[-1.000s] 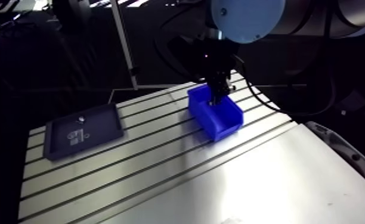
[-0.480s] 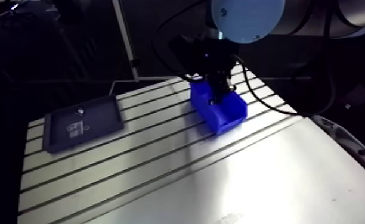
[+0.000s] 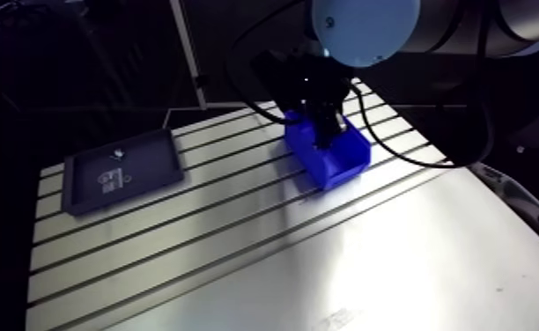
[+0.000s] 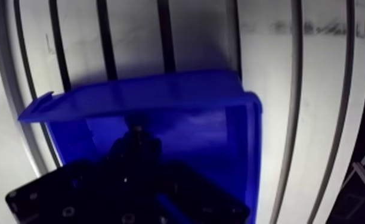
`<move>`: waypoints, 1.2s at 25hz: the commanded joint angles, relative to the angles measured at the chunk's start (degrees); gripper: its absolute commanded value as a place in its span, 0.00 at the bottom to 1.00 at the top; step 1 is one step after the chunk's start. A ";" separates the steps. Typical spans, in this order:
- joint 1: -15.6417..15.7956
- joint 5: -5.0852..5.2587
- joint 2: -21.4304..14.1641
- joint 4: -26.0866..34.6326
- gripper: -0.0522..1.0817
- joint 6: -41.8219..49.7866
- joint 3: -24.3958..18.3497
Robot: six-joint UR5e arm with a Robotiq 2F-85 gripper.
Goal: Pick up the M10 bolt from the tray and put it into the blue bin.
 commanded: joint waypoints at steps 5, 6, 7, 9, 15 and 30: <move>0.30 -0.63 -0.09 -0.87 0.05 1.26 0.02; 0.38 -0.55 -0.53 -0.78 0.05 1.17 -0.06; 0.56 -0.28 -1.23 -0.52 0.05 1.17 -0.33; 0.56 -0.20 -2.99 0.09 0.05 1.08 -0.59; 0.73 0.16 -9.05 6.16 0.05 1.87 -2.53; 6.19 6.49 -17.93 27.00 0.05 53.13 -13.16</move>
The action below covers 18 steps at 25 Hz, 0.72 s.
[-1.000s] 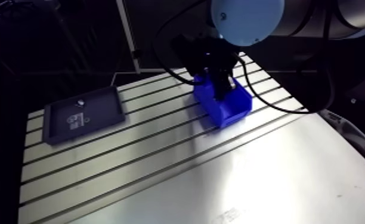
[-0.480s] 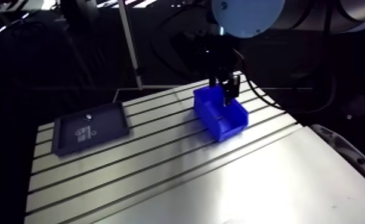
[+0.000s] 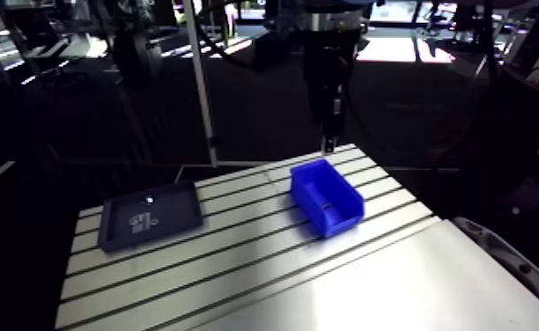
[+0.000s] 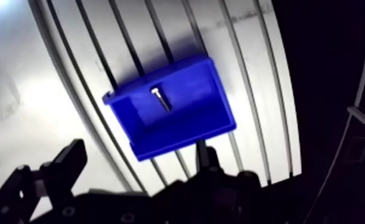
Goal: Pick up the M10 bolt from the tray and put it into the blue bin.
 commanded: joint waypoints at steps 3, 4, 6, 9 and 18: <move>7.28 3.94 -3.61 11.60 0.05 48.25 -8.55; 7.81 3.77 -3.78 11.69 0.05 52.47 -9.08; 7.90 3.94 -3.96 11.87 0.05 60.12 -10.57; 7.63 4.65 -4.57 15.21 0.05 66.98 -13.39; 9.83 5.35 -5.72 24.88 0.05 78.06 -18.93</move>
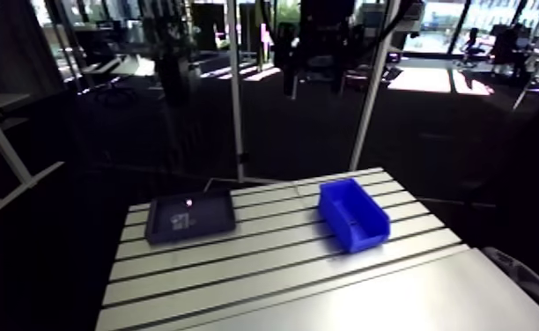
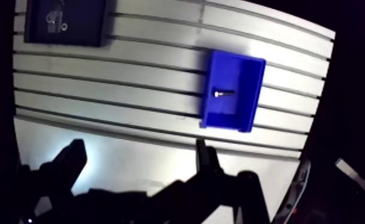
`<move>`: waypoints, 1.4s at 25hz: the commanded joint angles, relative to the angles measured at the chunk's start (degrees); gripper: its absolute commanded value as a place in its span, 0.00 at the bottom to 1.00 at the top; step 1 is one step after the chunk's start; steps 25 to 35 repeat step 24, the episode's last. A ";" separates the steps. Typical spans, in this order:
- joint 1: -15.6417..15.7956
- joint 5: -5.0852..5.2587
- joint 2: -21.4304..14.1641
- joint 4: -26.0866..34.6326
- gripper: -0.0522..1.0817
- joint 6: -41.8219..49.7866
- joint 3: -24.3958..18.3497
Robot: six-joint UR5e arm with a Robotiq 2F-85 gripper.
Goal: Pick up the M10 bolt from the tray and put it into the blue bin.
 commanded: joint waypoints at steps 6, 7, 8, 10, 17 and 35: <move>5.07 0.42 -0.84 7.22 0.05 13.13 -4.84; 5.25 0.42 -0.92 7.13 0.05 13.57 -4.75; 5.60 0.25 -0.92 7.13 0.05 13.75 -4.57; 6.13 -0.11 -0.92 7.04 0.05 13.75 -3.87; 6.22 -0.28 -1.63 6.87 0.05 13.75 -1.94; 6.22 0.33 -2.59 6.69 0.05 13.84 -0.44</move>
